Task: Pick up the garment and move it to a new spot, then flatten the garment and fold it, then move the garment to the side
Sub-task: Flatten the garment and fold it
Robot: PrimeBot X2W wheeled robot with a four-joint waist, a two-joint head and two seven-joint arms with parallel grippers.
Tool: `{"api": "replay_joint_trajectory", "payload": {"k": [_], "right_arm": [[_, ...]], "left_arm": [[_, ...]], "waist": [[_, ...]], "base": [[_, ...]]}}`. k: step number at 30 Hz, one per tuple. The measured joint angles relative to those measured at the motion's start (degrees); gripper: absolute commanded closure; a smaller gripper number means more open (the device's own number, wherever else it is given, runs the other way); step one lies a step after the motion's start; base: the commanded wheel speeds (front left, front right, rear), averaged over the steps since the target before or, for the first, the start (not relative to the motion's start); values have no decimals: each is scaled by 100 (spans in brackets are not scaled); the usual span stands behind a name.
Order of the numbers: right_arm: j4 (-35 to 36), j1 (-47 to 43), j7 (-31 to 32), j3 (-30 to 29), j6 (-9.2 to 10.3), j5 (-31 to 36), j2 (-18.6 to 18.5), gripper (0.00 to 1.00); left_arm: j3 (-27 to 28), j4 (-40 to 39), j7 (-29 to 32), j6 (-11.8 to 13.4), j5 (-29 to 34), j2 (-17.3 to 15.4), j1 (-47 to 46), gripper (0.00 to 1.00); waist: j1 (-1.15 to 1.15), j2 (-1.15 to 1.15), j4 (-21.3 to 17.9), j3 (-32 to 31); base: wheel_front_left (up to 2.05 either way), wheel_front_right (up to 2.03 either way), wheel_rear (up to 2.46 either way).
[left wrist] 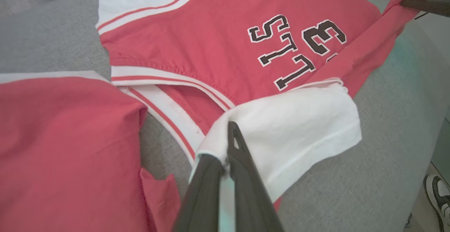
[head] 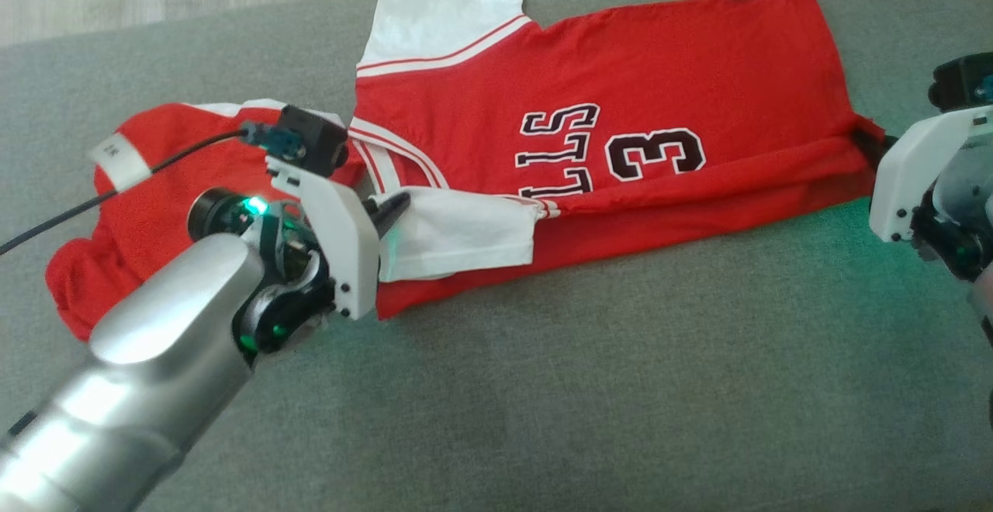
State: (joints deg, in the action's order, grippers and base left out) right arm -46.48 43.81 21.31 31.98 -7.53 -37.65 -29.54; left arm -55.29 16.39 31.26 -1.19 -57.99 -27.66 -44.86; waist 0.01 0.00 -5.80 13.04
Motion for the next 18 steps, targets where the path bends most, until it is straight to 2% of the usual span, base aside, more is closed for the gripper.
{"api": "replay_joint_trajectory", "payload": {"k": [10, 11, 12, 13, 17, 18], "right_arm": [[-352, 460, -570, 172, 0, 99, 94, 100], [-426, 537, -679, 169, 0, 129, 105, 100], [-506, 618, -849, 162, 0, 210, 112, 56], [-593, 703, -1020, 114, 0, 286, 125, 0], [-980, 1020, -1727, -151, 0, 365, 247, 0], [-1128, 1105, -2114, -267, 0, 444, 277, 0]], "left_arm": [[346, 778, -209, 78, -319, 584, -311, 100], [387, 850, -249, 98, -332, 632, -360, 78], [426, 935, -345, 144, -330, 683, -413, 0], [491, 1011, -449, 190, -326, 733, -471, 0], [628, 1274, -1066, 274, -111, 902, -761, 0], [697, 1348, -1597, 277, 147, 960, -886, 0]], "waist": [[0, 0, -45, 330], [0, 0, -48, 368], [0, 0, -48, 406], [0, 0, -47, 442], [0, 0, -20, 517], [0, 0, 10, 510]], "base": [[0, 0, 0], [0, 0, 0], [0, 0, 0], [0, 0, 0], [0, 0, 0], [0, 0, 0]]}}
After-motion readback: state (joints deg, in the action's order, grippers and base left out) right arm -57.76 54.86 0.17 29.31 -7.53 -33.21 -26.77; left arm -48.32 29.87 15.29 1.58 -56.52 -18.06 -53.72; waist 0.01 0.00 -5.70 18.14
